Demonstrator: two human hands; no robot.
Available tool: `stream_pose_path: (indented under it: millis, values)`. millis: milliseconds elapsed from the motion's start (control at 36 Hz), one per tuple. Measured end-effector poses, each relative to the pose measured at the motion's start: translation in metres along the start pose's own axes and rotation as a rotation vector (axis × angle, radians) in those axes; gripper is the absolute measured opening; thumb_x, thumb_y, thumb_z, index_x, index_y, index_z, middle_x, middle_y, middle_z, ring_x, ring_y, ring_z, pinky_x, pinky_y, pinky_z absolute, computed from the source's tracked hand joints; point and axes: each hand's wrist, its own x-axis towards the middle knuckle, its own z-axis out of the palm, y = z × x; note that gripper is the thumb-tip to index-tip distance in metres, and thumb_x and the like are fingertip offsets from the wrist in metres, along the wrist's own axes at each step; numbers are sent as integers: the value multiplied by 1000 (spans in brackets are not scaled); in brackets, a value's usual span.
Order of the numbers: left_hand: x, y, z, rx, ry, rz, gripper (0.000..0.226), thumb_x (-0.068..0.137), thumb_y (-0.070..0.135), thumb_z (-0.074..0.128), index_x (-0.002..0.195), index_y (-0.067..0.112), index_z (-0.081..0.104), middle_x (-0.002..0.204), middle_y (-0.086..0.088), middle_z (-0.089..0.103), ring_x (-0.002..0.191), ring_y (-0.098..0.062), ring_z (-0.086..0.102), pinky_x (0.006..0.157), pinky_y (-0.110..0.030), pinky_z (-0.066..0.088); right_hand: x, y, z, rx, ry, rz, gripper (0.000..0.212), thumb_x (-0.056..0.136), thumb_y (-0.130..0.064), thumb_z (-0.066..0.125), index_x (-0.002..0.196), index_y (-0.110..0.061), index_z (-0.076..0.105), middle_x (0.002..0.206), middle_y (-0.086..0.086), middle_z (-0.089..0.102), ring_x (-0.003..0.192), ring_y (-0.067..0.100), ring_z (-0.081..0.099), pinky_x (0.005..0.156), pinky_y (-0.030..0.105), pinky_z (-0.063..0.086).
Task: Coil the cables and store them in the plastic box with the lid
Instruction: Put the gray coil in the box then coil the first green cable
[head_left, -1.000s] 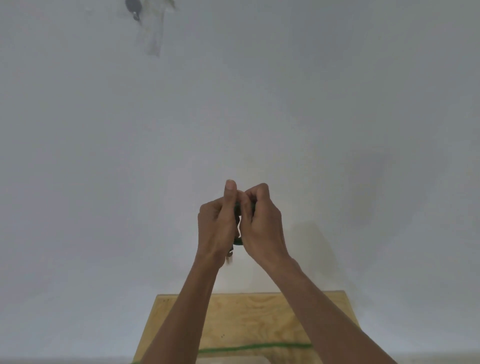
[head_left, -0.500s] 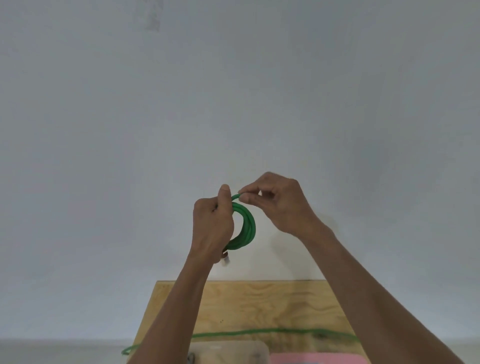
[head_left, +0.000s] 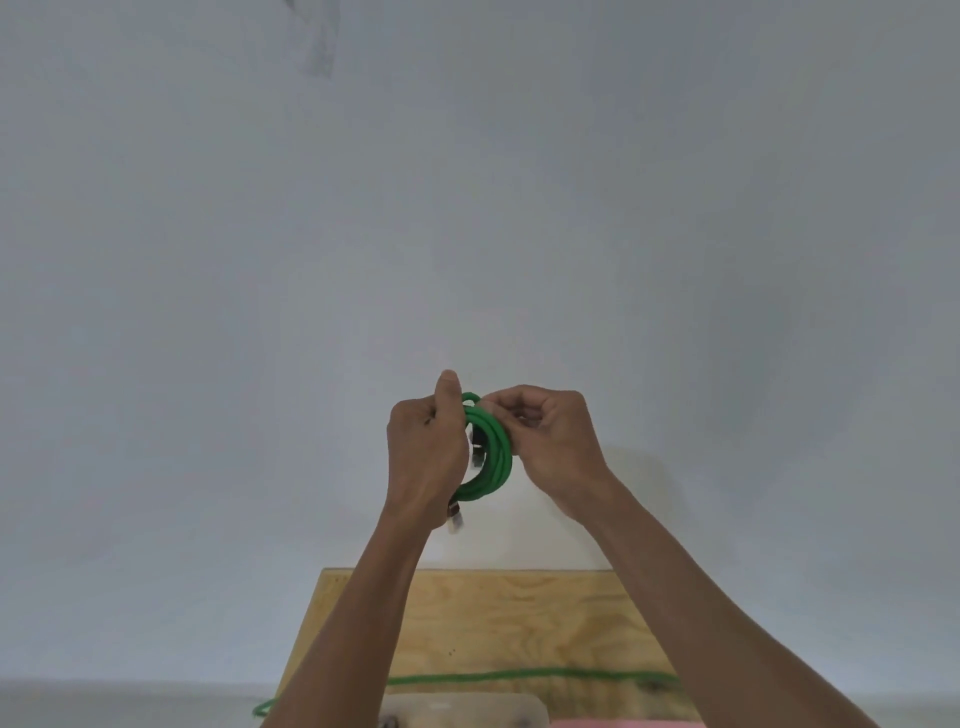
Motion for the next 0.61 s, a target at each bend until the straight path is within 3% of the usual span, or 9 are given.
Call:
stream_pose_path:
  millis: [83, 139, 222, 306, 361, 417, 500, 556, 611]
  values:
    - [0, -2, 1, -34, -1, -18, 66, 104, 37, 43, 58, -10, 41, 47, -6, 41, 40, -16, 45, 44, -24, 42, -1, 2, 8, 44, 56, 24, 6, 87, -12, 73, 88, -9, 79, 80, 4, 78, 76, 19, 75, 78, 31, 61]
    - [2, -5, 0, -30, 11, -14, 65, 103, 39, 43, 60, -10, 41, 51, -11, 39, 43, -17, 44, 46, -26, 42, -1, 3, 10, 112, 47, 89, 7, 88, -13, 73, 89, -9, 78, 82, 8, 78, 75, 23, 75, 78, 33, 61]
    - [3, -9, -4, -5, 34, 10, 59, 103, 37, 44, 56, 2, 38, 50, -5, 30, 43, -16, 34, 46, -24, 35, -1, 2, 9, 202, -66, 208, 13, 92, -13, 68, 96, -3, 75, 86, 14, 77, 76, 25, 72, 79, 39, 60]
    - [2, -12, -6, -29, 30, -6, 63, 103, 37, 45, 58, -7, 36, 54, -10, 31, 48, -20, 35, 50, -29, 36, 0, -1, 6, 222, -204, 282, 19, 97, -16, 60, 106, -2, 70, 84, 9, 73, 78, 22, 69, 75, 38, 58]
    - [2, -13, -6, -22, 40, -1, 64, 103, 35, 45, 57, -8, 38, 53, -10, 32, 46, -18, 34, 48, -22, 36, -1, -2, 4, 235, -271, 309, 23, 101, -17, 52, 108, -4, 70, 84, 5, 70, 83, 20, 66, 75, 36, 55]
    - [1, -13, -5, 16, 58, 32, 64, 104, 34, 45, 51, 0, 36, 44, 0, 31, 40, -12, 31, 44, -16, 33, -2, -1, 2, 290, -314, 332, 26, 96, -18, 50, 109, -4, 69, 91, 8, 66, 90, 22, 62, 81, 39, 52]
    - [1, -14, -3, 82, 90, 84, 63, 104, 39, 44, 48, 11, 37, 37, 9, 32, 38, -8, 33, 48, -20, 33, -4, -2, 2, 347, -395, 334, 40, 79, -15, 57, 116, -3, 60, 100, 15, 62, 91, 26, 60, 86, 49, 49]
    - [2, -14, -2, 70, 106, 122, 56, 103, 43, 44, 56, 11, 44, 40, 9, 38, 40, -7, 37, 50, -22, 36, -5, -2, 3, 327, -429, 306, 47, 76, -6, 63, 122, 0, 53, 94, 15, 60, 78, 23, 60, 83, 46, 51]
    - [3, -14, -2, 47, 122, 168, 46, 102, 45, 46, 69, 14, 54, 46, 4, 49, 39, -6, 42, 49, -20, 39, -6, -3, 1, 262, -438, 271, 47, 78, 0, 64, 123, -2, 53, 94, 20, 58, 78, 23, 60, 83, 41, 54]
